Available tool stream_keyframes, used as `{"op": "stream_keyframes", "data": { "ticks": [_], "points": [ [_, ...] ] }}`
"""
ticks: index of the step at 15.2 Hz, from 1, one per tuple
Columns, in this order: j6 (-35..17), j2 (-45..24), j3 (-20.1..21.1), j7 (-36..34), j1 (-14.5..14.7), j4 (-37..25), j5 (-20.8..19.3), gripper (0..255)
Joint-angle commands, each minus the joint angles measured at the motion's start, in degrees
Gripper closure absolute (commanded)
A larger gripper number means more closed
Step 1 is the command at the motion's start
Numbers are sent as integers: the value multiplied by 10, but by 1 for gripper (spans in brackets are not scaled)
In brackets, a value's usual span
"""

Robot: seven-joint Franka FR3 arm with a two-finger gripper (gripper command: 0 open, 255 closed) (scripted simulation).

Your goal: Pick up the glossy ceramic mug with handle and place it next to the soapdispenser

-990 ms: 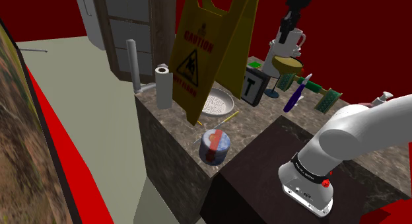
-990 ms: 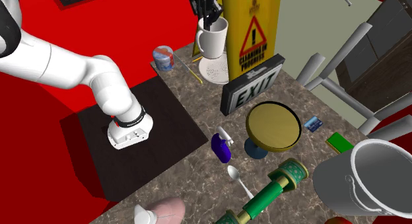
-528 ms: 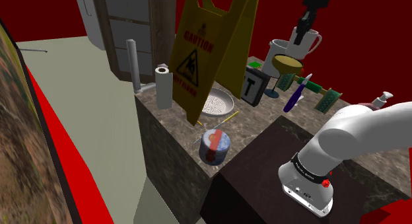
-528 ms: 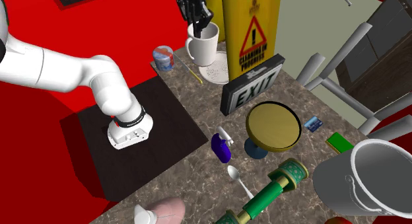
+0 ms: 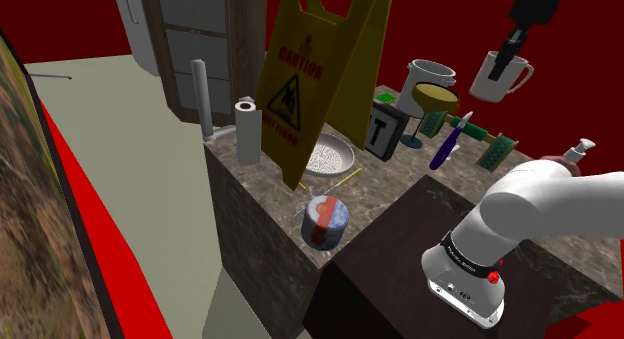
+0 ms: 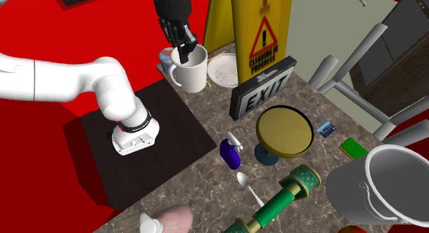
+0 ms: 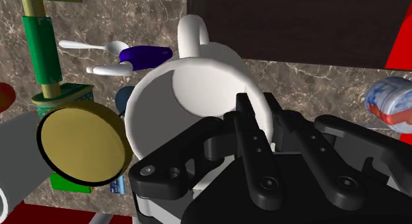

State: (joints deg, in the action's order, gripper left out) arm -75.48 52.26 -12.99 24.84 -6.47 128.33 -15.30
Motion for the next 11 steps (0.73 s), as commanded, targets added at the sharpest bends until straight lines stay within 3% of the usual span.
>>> {"op": "stream_keyframes", "data": {
  "ticks": [1,11],
  "points": [
    [17,30,-13,21,-9,9,-17,255],
    [104,152,-86,136,-48,14,-120,255]
  ]
}}
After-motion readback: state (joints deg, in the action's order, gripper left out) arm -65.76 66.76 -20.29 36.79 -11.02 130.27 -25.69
